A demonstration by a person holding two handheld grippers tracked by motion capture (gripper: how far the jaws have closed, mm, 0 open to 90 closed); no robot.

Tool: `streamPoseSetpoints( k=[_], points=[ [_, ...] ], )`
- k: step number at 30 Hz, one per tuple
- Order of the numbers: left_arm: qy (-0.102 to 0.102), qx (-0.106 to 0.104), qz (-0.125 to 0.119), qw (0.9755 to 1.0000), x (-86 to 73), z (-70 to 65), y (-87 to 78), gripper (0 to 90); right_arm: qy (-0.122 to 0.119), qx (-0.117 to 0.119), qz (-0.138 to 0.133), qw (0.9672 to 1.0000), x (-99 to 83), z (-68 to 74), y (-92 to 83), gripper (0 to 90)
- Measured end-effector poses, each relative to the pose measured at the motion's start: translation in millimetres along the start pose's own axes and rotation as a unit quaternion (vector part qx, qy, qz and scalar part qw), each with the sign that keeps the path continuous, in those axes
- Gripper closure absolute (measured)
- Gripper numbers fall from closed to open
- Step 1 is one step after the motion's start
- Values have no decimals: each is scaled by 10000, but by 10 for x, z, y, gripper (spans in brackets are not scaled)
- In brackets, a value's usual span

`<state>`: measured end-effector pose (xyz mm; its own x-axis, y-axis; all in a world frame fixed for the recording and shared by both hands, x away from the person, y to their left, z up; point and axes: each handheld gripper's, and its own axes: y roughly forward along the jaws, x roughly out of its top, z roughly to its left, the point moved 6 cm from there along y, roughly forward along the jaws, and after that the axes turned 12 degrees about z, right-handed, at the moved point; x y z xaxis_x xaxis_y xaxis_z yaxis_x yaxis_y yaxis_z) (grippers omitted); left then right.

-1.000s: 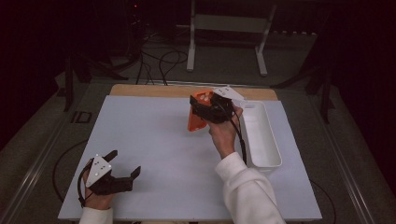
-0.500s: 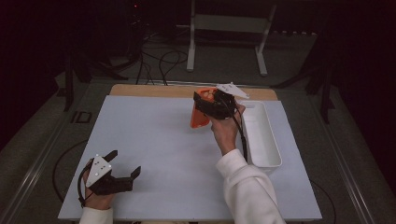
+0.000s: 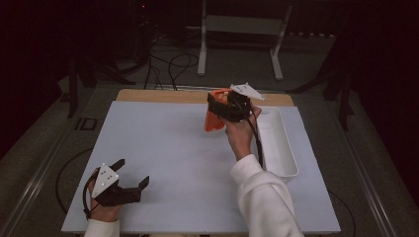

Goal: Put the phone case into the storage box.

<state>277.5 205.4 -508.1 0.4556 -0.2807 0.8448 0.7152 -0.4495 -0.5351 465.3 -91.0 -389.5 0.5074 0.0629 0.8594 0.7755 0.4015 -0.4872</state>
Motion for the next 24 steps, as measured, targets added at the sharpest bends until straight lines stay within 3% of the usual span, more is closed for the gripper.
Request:
streamPoseSetpoints(
  k=[24],
  points=[
    [9, 21, -9, 10000, 2, 7, -14, 1, 151, -211, -5, 9997, 50, -184, 48, 169]
  ],
)
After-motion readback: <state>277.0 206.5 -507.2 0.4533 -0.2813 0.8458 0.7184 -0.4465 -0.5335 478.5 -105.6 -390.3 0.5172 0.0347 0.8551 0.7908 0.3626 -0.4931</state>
